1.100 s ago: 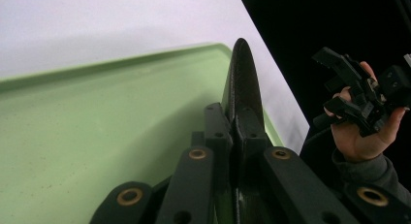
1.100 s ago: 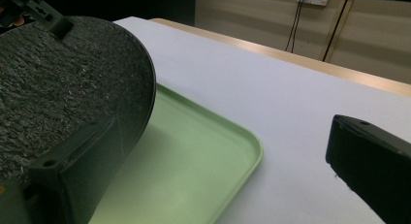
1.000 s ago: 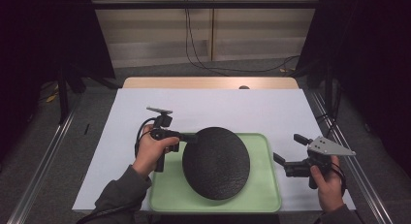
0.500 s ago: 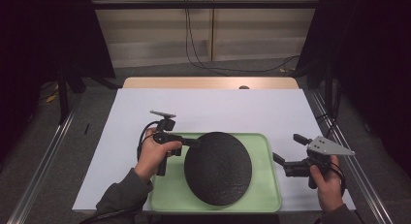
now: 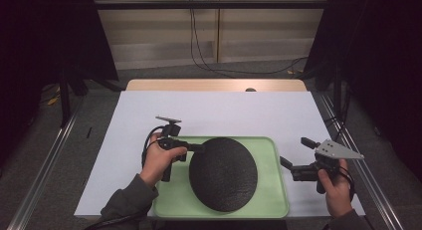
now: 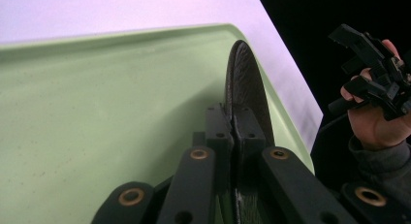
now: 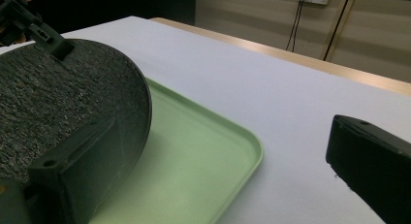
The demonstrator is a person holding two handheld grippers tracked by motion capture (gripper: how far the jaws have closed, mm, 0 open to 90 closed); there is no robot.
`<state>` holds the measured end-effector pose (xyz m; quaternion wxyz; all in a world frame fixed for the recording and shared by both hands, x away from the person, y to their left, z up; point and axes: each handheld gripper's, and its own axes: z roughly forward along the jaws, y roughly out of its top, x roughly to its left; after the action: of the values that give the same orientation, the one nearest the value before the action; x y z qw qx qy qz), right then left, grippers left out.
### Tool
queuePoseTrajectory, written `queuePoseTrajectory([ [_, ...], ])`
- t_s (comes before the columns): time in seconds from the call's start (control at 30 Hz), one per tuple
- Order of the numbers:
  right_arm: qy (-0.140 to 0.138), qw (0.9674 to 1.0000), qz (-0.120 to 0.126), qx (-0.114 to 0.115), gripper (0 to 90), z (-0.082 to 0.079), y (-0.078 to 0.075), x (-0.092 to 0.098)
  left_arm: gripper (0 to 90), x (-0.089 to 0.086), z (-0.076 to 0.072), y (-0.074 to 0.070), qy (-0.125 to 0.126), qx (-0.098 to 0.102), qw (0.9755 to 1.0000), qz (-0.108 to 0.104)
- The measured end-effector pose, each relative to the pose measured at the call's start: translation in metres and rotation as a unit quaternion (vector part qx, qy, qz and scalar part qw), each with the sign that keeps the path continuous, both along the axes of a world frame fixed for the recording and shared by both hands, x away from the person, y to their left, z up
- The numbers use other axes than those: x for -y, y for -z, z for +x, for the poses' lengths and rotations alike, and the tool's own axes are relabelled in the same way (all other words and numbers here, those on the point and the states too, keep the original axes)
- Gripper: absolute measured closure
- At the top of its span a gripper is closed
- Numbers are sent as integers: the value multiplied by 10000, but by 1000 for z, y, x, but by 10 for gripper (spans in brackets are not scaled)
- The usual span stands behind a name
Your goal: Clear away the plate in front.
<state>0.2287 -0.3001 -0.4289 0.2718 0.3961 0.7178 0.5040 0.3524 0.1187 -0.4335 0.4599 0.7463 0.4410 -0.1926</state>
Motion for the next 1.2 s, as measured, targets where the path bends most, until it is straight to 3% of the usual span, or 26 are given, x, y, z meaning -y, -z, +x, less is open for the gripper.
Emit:
queuePoseTrajectory([
  [0.43, -10, 10000, 3, 4, 0, 0, 0, 0, 871, -2, 0, 6, -56, 161, 9999, -16],
  [0.53, -18, 10000, -4, 1, 0, 0, 0, 0, 865, -2, 0, 7, -80, 243, 9997, 63],
  [0.67, -31, 10000, -4, 15, 0, 0, 0, 0, 859, -2, -2, 9, -144, 206, 9997, 47],
  [0.87, -36, 10000, 0, -1, 0, 0, 0, -1, 838, -4, -2, 13, -180, 349, 9989, 247],
  [1.1, -28, 10000, -11, -8, 0, 0, 0, -1, 819, -6, -3, 19, -230, 363, 9985, 331],
  [1.2, -30, 10000, -11, -9, 0, 0, 0, -1, 807, -5, -2, 20, -215, 482, 9976, 455],
])
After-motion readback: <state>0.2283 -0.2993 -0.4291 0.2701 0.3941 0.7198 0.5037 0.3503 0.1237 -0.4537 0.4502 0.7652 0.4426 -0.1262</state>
